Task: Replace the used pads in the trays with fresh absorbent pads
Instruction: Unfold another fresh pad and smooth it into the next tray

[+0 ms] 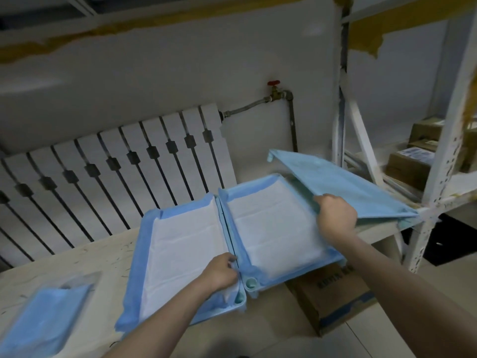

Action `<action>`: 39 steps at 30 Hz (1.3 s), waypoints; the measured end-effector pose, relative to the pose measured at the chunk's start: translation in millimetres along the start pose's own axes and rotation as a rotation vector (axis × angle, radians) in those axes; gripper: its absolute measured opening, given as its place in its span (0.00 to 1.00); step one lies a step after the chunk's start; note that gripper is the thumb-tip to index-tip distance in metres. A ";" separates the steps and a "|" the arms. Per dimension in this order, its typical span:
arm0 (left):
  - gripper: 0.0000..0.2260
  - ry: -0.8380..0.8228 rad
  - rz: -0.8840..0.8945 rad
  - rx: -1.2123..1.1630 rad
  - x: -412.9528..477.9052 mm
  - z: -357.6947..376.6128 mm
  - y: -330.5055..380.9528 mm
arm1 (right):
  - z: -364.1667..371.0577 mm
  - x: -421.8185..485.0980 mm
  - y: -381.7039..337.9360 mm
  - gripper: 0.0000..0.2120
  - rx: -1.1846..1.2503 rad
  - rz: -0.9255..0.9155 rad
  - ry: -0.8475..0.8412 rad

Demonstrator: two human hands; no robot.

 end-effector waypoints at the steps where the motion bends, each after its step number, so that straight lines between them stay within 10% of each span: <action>1: 0.21 0.009 0.011 -0.038 -3.7 -4.2 1.1 | -7.1 -6.1 -3.9 0.20 -0.017 -0.015 0.007; 19: 0.21 0.172 0.067 -1.098 -103.3 -136.0 -26.5 | -107.2 -172.8 -206.3 0.27 0.265 -0.725 0.445; 23: 0.04 0.453 0.193 -1.357 -126.3 -174.1 -45.6 | -126.2 -197.8 -256.2 0.20 0.428 -0.933 0.482; 29: 0.13 0.712 0.158 -1.578 -150.3 -241.8 -123.7 | -93.1 -217.7 -265.8 0.24 0.505 -0.914 0.302; 34: 0.14 0.536 -0.013 -1.616 -164.4 -249.7 -161.0 | -27.6 -222.7 -256.7 0.26 0.080 -0.946 -0.109; 39: 0.18 0.418 -0.045 -1.477 -183.1 -232.3 -162.6 | -5.8 -232.9 -280.4 0.20 -0.157 -1.008 -0.128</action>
Point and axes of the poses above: each hand's wrist, its own x-axis towards the middle knuckle, its own z-axis out of the palm, y = z × x, the point moved 2 cm from there along x, towards the middle knuckle, and after that the axes turned 15 degrees about -x, right-handed, at the moved point
